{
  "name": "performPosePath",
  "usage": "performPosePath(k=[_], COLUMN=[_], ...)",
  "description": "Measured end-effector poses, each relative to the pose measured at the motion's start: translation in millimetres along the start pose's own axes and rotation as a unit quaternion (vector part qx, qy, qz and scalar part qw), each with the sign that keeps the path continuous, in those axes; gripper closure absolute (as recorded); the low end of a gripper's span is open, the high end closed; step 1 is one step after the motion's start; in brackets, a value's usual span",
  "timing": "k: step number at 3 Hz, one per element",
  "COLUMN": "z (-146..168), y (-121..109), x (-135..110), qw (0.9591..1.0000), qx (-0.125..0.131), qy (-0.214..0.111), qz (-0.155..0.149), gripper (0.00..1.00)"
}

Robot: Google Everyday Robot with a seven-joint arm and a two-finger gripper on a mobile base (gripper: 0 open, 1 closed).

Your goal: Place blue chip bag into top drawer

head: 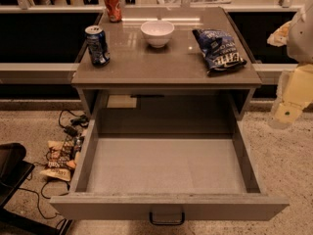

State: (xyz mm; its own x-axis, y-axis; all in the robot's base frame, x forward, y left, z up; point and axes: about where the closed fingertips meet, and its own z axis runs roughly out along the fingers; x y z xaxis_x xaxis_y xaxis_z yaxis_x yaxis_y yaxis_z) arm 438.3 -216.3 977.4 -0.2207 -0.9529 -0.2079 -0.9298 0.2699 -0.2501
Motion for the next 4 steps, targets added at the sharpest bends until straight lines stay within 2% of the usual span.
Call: performPosePath(k=[2,3,4], z=[6,24,36], y=[-5,-33,-79], x=[-1,-6,-23], qw=[0.9999,0.9985,0.9930], qx=[0.005,0.026,0.063], qy=[-0.008,-0.044,-0.094], qz=[0.007,0.022,0.031], gripper=[0.00,0.00,0.00])
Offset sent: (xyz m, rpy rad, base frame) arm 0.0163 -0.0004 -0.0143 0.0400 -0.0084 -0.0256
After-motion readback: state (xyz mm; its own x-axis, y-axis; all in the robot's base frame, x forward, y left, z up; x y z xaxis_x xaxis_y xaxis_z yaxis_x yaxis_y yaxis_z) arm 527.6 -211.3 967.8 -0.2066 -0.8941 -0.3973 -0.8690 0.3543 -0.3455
